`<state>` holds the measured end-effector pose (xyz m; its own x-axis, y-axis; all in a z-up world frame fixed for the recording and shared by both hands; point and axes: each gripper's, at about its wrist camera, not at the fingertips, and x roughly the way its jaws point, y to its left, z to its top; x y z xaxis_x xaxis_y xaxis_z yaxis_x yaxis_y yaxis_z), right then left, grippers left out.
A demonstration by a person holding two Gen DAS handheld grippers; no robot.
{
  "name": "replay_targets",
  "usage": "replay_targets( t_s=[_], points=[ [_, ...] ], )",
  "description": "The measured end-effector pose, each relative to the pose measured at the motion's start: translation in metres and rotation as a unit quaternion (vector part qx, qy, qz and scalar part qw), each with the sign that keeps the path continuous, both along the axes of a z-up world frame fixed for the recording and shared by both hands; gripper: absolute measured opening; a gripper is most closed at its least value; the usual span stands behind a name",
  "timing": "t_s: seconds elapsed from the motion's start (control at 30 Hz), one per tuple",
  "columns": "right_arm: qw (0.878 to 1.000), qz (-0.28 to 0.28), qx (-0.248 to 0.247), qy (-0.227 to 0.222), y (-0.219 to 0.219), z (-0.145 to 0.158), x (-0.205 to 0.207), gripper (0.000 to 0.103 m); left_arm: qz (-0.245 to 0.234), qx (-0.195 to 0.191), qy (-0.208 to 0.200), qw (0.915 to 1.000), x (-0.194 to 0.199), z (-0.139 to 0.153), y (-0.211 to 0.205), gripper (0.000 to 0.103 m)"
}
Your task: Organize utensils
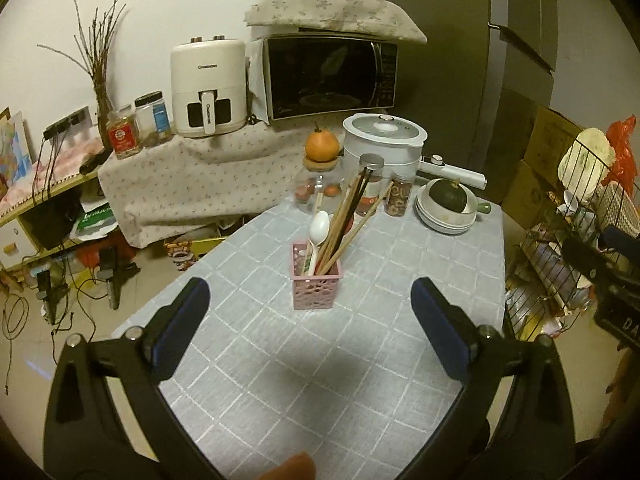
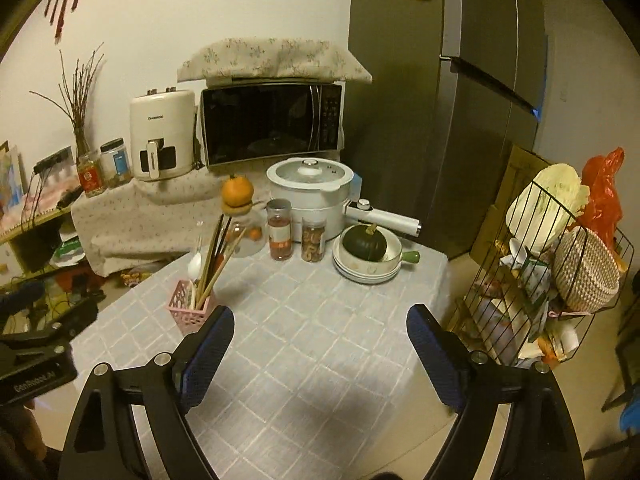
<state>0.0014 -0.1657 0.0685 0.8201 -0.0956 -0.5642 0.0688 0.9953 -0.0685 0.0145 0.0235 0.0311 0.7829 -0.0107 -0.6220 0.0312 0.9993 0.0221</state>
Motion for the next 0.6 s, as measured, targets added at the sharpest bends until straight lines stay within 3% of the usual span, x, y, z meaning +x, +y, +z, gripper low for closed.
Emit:
replay_targets(
  t_s=[0.6],
  points=[
    [1.0, -0.001, -0.004, -0.009, -0.0041, 0.0011, -0.0045, 0.089, 0.004, 0.016, -0.007, 0.9998, -0.0036, -0.0028, -0.0106, 0.1]
  ],
)
